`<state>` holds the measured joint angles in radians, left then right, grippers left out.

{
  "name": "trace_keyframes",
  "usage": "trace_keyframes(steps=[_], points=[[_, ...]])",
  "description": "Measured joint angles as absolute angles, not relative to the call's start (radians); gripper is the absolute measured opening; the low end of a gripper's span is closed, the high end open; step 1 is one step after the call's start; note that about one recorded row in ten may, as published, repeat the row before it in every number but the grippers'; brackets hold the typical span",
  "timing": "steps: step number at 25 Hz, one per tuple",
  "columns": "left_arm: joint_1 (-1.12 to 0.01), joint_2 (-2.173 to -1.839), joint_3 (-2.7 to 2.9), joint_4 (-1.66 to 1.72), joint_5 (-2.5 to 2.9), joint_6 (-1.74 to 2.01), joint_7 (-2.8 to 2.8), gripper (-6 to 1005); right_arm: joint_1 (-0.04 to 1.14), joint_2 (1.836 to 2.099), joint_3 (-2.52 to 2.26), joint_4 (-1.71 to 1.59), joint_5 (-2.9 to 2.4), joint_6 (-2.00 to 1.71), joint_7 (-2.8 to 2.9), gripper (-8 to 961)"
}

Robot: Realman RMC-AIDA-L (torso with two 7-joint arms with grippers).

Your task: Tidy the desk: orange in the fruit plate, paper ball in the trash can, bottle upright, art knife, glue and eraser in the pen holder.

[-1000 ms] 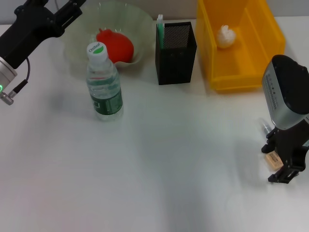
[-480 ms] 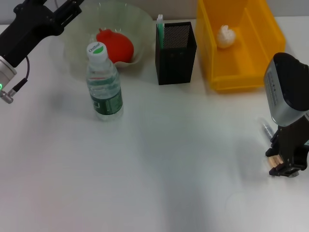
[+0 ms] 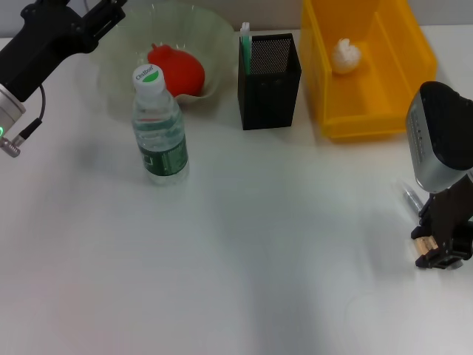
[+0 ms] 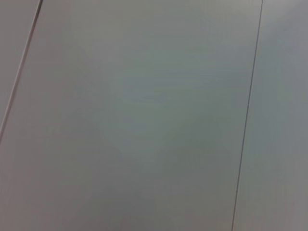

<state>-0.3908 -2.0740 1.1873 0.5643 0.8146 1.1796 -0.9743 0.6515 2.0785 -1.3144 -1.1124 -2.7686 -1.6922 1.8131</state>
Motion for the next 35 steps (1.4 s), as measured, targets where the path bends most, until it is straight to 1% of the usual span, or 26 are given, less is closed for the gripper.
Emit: trace_keyframes(steps=[5, 11, 14, 18, 21, 22, 28, 29, 35], points=[[-0.39, -2.074, 1.189, 0.565, 0.815, 1.18, -0.974, 802, 0.657, 2.079, -1.273, -1.113, -2.77, -1.689, 1.825, 418], [-0.389, -2.074, 1.192, 0.562, 0.815, 1.18, -0.973, 802, 0.695, 2.078, -1.133, -1.075, -2.751, -1.689, 1.822, 415], [-0.387, -2.074, 1.192, 0.565, 0.815, 1.179, -0.973, 802, 0.715, 2.07, -1.057, -1.016, -2.679, -1.692, 1.814, 414], [-0.386, -2.072, 1.192, 0.568, 0.815, 1.18, -0.972, 802, 0.716, 2.066, -1.011, -0.995, -2.627, -1.69, 1.813, 413], [-0.385, -2.071, 1.191, 0.568, 0.817, 1.18, -0.972, 802, 0.716, 2.07, -0.946, -0.989, -2.61, -1.682, 1.813, 413], [-0.384, -2.071, 1.191, 0.568, 0.818, 1.181, -0.972, 802, 0.712, 2.074, -0.89, -0.99, -2.573, -1.669, 1.812, 413], [-0.381, -2.071, 1.191, 0.568, 0.822, 1.193, -0.972, 802, 0.661, 2.07, -0.803, -0.989, -2.296, -1.591, 1.767, 416], [-0.379, -2.07, 1.19, 0.568, 0.822, 1.202, -0.972, 802, 0.637, 2.072, -0.796, -0.978, -2.166, -1.541, 1.728, 417], [-0.364, -2.068, 1.185, 0.567, 0.822, 1.221, -0.971, 802, 0.601, 2.082, -0.81, -0.88, -1.854, -1.375, 1.553, 420]])
